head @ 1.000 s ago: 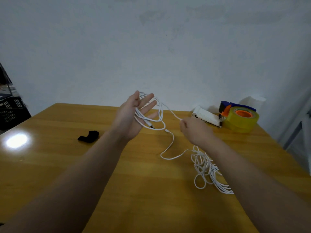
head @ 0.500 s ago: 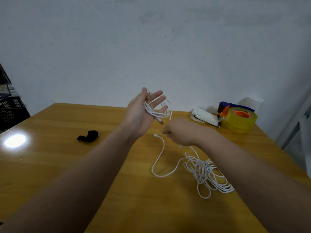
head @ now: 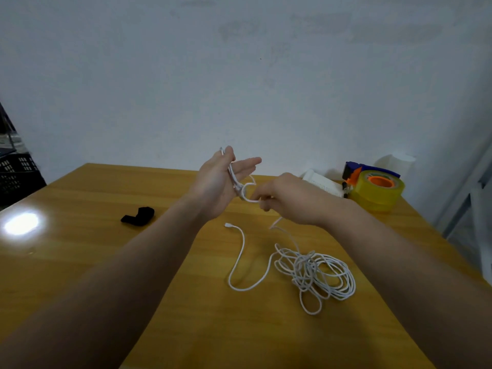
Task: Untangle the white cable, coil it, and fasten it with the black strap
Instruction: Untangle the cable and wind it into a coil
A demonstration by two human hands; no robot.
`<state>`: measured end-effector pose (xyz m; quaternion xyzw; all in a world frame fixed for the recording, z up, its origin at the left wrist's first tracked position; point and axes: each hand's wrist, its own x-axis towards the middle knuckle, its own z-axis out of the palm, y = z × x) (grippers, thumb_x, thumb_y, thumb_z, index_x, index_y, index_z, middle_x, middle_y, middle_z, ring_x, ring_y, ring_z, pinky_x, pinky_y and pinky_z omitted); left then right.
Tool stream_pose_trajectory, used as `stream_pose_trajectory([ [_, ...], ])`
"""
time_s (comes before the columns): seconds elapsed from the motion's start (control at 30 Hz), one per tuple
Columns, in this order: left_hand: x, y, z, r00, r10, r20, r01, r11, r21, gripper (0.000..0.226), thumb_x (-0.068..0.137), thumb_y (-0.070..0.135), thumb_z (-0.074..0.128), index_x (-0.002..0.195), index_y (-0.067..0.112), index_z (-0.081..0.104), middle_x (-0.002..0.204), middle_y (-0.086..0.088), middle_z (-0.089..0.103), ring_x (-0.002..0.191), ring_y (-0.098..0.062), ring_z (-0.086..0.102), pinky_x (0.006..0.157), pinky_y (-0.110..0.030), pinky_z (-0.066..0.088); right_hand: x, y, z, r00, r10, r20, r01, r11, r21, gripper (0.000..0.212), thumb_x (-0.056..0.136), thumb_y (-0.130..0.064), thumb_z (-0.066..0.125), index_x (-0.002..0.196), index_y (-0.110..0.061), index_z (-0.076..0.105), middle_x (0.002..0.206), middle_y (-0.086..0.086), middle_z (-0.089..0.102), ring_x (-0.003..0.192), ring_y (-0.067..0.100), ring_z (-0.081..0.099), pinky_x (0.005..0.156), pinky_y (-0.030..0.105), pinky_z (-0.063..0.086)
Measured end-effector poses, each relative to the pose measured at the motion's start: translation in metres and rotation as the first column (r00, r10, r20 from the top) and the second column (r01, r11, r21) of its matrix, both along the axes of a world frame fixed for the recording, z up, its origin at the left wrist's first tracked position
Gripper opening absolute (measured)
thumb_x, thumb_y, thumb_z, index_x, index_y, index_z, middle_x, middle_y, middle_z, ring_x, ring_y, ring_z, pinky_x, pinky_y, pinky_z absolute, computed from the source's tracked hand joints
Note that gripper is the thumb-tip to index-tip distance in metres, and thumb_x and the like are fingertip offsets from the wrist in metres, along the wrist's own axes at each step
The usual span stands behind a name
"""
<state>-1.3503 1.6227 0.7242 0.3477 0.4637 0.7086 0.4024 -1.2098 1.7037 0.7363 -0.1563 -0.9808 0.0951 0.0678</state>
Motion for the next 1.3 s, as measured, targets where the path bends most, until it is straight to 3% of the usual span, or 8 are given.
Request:
stream_pose_trajectory([
  [0.2,0.013,0.001,-0.004,0.989,-0.017,-0.15,0.007,0.998,-0.066,0.03,0.105,0.033,0.025,0.122,0.01,0.031,0.107,-0.021,0.069,0.093,-0.033,0.068,0.086,-0.048,0.051,0.0,0.005,0.005,0.999,0.036,0.017,-0.037,0.999,0.036,0.008,0.088,-0.01,0.06,0.085,-0.014,0.067,0.094,0.003,0.066,0.084,0.017,0.059,0.08,0.036,0.048],
  [0.33,0.006,0.003,0.004,0.996,0.01,0.092,-0.015,0.998,0.058,0.031,0.105,0.035,0.017,0.101,0.005,0.01,0.107,-0.02,0.069,0.104,-0.029,0.066,0.088,-0.035,0.05,-0.001,0.01,-0.002,0.989,-0.129,0.068,0.121,0.986,0.117,0.013,0.093,-0.013,0.052,0.081,-0.011,0.057,0.089,0.006,0.061,0.083,0.023,0.059,0.077,0.04,0.051],
  [0.5,0.009,0.0,0.008,0.949,-0.096,0.299,0.039,0.981,0.193,0.033,0.105,0.036,0.022,0.085,0.014,0.038,0.118,-0.025,0.064,0.11,-0.031,0.065,0.079,-0.038,0.058,-0.005,-0.001,-0.008,0.997,-0.066,0.035,0.065,0.997,0.032,0.012,0.09,-0.013,0.056,0.088,-0.01,0.068,0.087,0.006,0.068,0.079,0.019,0.058,0.074,0.034,0.049],
  [0.73,0.008,0.001,0.006,0.999,0.045,0.023,-0.046,0.998,0.037,0.043,0.104,0.033,0.03,0.137,0.006,0.028,0.132,-0.015,0.058,0.129,-0.025,0.049,0.101,-0.052,0.041,-0.002,-0.004,0.005,0.992,0.057,-0.117,-0.072,0.989,-0.126,0.015,0.085,-0.011,0.066,0.099,-0.012,0.071,0.081,-0.005,0.065,0.067,0.001,0.053,0.065,0.012,0.041],
  [0.93,0.018,-0.007,0.006,0.817,0.066,-0.573,-0.182,0.972,-0.146,0.026,0.103,0.035,0.031,0.097,0.011,0.039,0.071,-0.003,0.057,0.059,-0.014,0.058,0.055,-0.024,0.046,0.001,-0.002,0.014,0.958,0.072,-0.277,-0.137,0.964,-0.226,0.026,0.076,0.005,0.065,0.085,-0.015,0.051,0.072,-0.007,0.06,0.061,0.0,0.054,0.062,0.014,0.043],
  [1.1,0.027,-0.005,-0.005,0.754,-0.095,-0.65,-0.089,0.965,-0.245,0.026,0.102,0.035,0.03,0.084,0.018,0.035,0.056,-0.001,0.043,0.039,-0.01,0.04,0.045,-0.026,0.036,-0.002,-0.005,0.014,0.925,-0.18,-0.334,0.126,0.976,-0.176,0.024,0.078,-0.014,0.072,0.082,-0.015,0.048,0.064,0.004,0.063,0.044,0.011,0.056,0.055,0.032,0.053],
  [1.2,0.018,-0.002,-0.011,0.835,-0.033,-0.549,-0.117,0.965,-0.235,0.026,0.101,0.034,0.033,0.081,0.019,0.033,0.058,0.001,0.03,0.04,-0.011,0.029,0.047,-0.028,0.029,0.003,-0.009,0.012,0.922,-0.331,-0.199,0.048,0.611,-0.79,0.029,0.08,-0.001,0.071,0.097,-0.01,0.049,0.064,0.009,0.062,0.052,0.02,0.062,0.054,0.029,0.058],
  [1.3,0.012,-0.004,-0.012,0.888,0.035,-0.459,-0.132,0.975,-0.181,0.027,0.102,0.032,0.033,0.078,0.019,0.032,0.059,0.002,0.028,0.039,-0.008,0.028,0.046,-0.027,0.029,0.002,-0.012,0.0,0.906,-0.39,-0.163,-0.062,0.258,-0.964,0.024,0.086,0.01,0.056,0.104,-0.006,0.053,0.07,0.01,0.064,0.058,0.017,0.064,0.056,0.027,0.057],
])
